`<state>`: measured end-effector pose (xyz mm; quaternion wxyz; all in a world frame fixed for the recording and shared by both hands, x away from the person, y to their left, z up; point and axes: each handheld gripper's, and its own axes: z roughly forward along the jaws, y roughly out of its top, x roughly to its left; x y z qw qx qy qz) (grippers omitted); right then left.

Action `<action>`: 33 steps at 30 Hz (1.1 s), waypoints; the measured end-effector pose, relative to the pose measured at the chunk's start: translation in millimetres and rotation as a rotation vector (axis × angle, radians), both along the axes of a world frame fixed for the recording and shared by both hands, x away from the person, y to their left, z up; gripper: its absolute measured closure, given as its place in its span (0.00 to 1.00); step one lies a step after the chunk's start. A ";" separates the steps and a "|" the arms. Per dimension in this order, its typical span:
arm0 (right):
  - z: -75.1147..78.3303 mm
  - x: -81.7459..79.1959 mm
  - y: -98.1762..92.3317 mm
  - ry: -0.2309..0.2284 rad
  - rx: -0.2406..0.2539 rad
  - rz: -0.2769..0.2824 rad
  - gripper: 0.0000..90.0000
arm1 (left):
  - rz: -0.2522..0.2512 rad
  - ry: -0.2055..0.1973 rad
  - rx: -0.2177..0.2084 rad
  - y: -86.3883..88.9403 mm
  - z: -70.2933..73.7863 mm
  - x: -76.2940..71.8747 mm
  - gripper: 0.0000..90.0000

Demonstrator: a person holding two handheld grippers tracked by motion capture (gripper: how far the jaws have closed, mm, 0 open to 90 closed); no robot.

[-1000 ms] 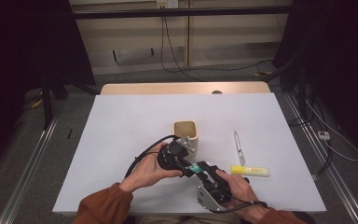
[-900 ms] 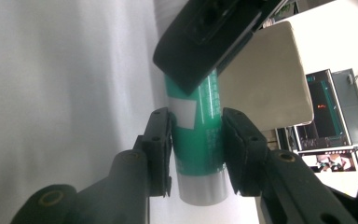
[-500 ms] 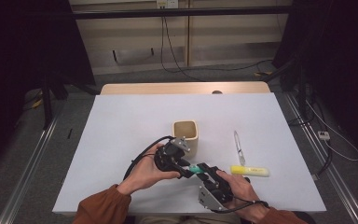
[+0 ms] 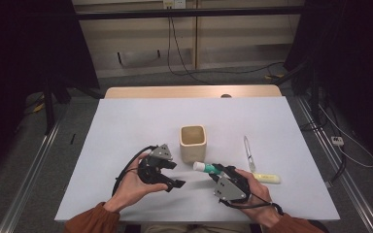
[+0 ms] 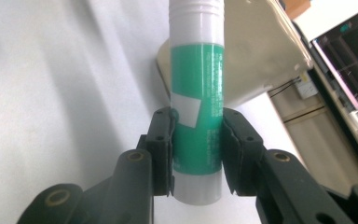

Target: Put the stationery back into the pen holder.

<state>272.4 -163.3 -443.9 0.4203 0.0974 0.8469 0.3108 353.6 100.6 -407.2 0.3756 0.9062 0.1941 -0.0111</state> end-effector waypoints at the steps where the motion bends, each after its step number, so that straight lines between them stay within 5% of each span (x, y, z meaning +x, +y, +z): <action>1: 0.5 1.1 -1.3 0.013 0.017 -0.004 0.75 | 0.007 0.004 -0.011 4.1 -1.0 0.8 0.25; 4: 2.5 4.2 -5.2 0.044 0.076 -0.020 0.75 | 0.052 0.015 -0.017 16.6 -3.4 1.3 0.23; 7: 5.1 6.5 -9.2 0.067 0.130 -0.034 0.75 | 0.099 -0.034 -0.024 28.9 -6.2 -0.3 0.17; 11: 10.4 9.6 -14.9 0.084 0.200 -0.048 0.75 | 0.163 -0.051 -0.061 44.2 -10.5 -3.3 0.10; 21: 18.7 17.2 -26.3 0.190 0.388 -0.086 0.75 | 0.283 -0.127 -0.132 75.0 -12.0 -11.9 0.08; 25: 23.0 20.3 -30.8 0.215 0.455 -0.096 0.75 | 0.332 -0.219 -0.121 81.2 -17.7 -20.3 0.07; 29: 26.1 23.2 -34.0 0.245 0.508 -0.109 0.74 | 0.339 -0.185 -0.149 85.1 -21.8 -26.8 0.07; 33: 29.4 26.1 -37.0 0.265 0.549 -0.117 0.74 | 0.376 -0.230 -0.164 91.4 -25.0 -30.6 0.06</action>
